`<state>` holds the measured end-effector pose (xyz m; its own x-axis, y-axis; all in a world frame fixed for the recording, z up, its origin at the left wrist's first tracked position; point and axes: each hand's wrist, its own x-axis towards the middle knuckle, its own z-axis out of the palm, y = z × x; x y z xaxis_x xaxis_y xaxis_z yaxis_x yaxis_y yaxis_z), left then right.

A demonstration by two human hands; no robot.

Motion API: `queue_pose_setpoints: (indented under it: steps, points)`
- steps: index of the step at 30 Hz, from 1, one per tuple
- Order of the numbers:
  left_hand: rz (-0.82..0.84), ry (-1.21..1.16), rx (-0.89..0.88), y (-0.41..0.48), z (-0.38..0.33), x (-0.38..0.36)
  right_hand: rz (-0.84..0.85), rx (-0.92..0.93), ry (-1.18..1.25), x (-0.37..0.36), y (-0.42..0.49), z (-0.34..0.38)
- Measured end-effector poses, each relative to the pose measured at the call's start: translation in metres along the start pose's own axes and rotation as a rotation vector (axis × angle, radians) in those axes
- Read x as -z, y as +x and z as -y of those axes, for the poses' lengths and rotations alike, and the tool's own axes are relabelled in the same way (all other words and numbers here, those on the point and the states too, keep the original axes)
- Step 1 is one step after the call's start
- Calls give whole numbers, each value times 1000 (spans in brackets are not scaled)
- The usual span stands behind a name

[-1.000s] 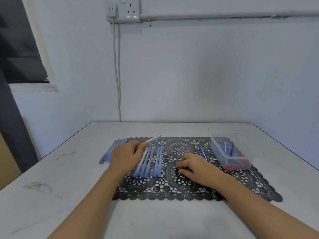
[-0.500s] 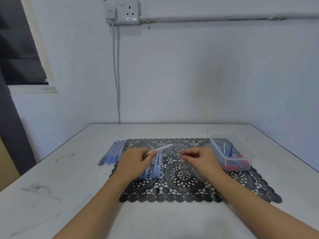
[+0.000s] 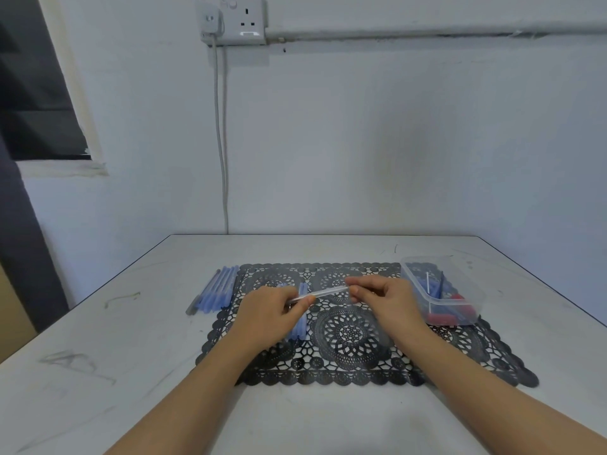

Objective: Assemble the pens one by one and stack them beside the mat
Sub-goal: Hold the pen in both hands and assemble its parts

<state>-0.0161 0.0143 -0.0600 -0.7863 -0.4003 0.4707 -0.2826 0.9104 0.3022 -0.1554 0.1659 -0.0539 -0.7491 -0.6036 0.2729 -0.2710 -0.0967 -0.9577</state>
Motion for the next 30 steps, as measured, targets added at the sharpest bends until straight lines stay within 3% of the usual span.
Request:
queue_pose_setpoints:
  steps: [18,30]
  points:
    - [10,1,-26,-1,-2,2,91,99,-189,3,-6,5]
    - [-13,-33,-24,-2,-3,5,124,65,-36,2,-4,1]
